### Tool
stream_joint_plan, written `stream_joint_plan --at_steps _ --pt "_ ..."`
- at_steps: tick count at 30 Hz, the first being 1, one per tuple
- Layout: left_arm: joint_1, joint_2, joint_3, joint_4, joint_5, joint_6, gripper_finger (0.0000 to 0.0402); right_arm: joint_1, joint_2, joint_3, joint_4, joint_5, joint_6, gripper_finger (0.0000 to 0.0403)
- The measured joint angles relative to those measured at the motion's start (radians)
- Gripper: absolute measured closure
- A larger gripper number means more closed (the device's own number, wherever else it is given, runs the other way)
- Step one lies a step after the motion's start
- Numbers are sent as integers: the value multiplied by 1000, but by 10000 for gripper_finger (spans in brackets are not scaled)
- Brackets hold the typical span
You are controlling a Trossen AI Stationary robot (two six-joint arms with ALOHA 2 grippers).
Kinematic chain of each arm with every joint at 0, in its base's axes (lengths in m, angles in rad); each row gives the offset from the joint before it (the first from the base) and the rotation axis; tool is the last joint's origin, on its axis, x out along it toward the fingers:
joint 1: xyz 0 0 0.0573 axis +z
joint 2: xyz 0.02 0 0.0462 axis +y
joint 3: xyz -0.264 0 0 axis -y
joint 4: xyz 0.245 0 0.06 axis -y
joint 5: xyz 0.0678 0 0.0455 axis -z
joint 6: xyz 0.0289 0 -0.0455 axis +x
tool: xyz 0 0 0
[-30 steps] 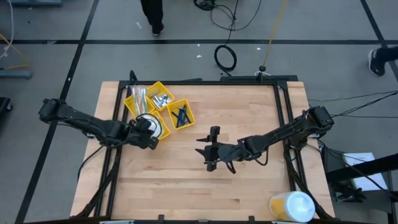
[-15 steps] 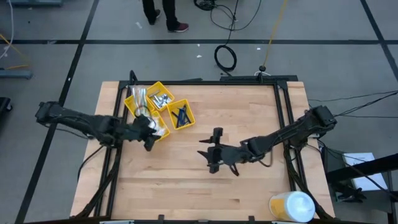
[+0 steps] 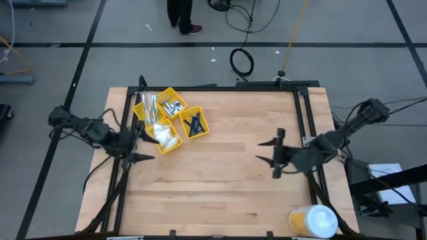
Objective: Pick & Place Travel size toiletries
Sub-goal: Return to Home Position
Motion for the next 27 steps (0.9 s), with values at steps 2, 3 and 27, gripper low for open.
stream_joint_plan --at_steps 2,3,27 --pt "-24 -58 -93 124 -21 68 133 7 -94 -117 54 -13 39 210" --pt "-30 -79 -142 190 -31 88 133 8 -141 -173 88 -48 52 210" --pt "-36 -391 -523 329 -76 54 133 -166 -729 -749 608 -612 -42 211"
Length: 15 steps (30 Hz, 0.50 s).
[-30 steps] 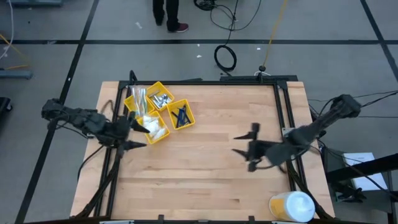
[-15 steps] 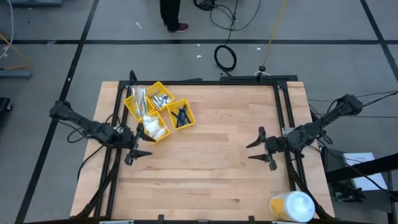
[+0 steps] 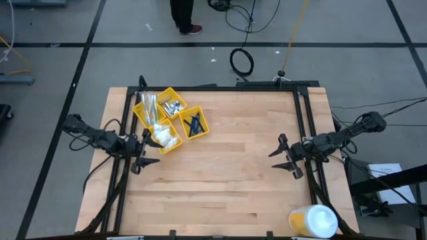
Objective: Pick & Place Travel size toiletries
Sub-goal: Return to Home Position
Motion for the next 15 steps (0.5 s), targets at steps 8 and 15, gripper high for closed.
stream_joint_plan --at_steps 8,15 --pt "7 0 -6 10 29 40 133 -89 -33 -94 72 -126 26 209" --pt "7 0 -6 7 26 77 133 -193 -73 -96 85 -169 -56 210"
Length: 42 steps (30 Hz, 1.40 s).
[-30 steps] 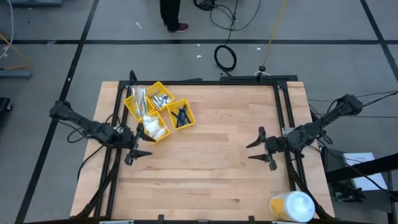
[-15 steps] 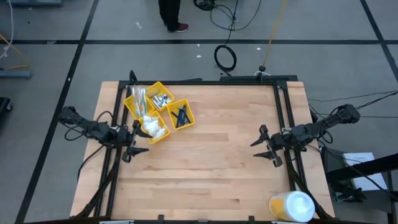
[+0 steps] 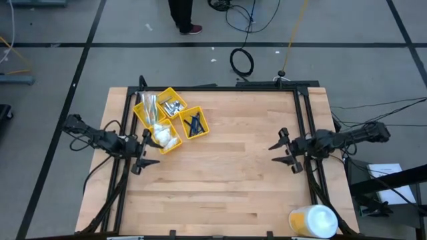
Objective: Pick & Place Travel size toiletries
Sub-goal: Return to Home Position
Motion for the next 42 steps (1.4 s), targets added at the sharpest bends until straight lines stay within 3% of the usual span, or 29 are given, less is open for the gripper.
stream_joint_plan --at_steps 7,42 --pt "0 0 0 -31 0 -1 133 -82 -183 -2 -167 -10 -8 210" --pt "0 0 0 -30 -1 -2 133 -102 -157 4 -180 20 -34 210"
